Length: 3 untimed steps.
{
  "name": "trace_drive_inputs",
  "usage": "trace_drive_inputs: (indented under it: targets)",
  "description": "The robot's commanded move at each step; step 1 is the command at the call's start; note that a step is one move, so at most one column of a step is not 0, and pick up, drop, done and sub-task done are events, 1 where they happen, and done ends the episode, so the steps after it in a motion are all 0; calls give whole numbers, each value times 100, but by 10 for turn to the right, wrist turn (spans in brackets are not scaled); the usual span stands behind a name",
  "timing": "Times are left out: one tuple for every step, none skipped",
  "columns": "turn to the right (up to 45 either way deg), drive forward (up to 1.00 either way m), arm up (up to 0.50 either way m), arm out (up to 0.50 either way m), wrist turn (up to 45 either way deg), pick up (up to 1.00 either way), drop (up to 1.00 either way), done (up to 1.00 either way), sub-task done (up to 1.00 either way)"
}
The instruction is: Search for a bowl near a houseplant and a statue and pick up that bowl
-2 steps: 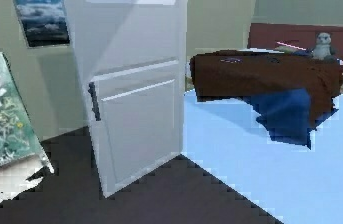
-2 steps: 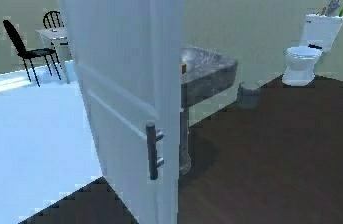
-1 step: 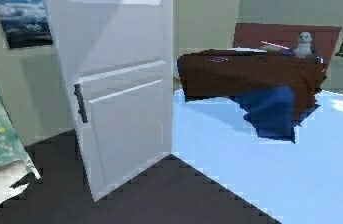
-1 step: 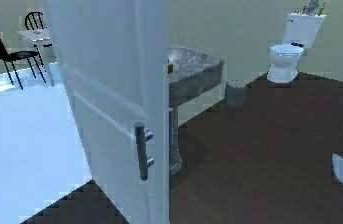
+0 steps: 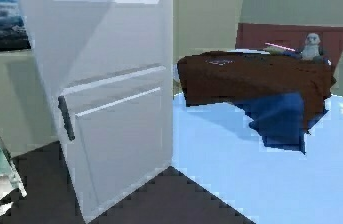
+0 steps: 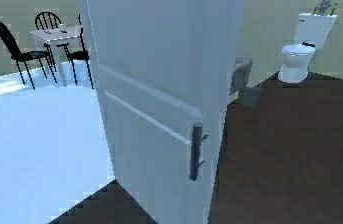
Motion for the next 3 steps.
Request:
trace_drive_inputs:
  targets:
    - [420,0,0,0,0,0,0,0,0]
    - [0,100,0,0,0,0,0,0,0]
    - [30,0,0,0,0,0,0,0,0]
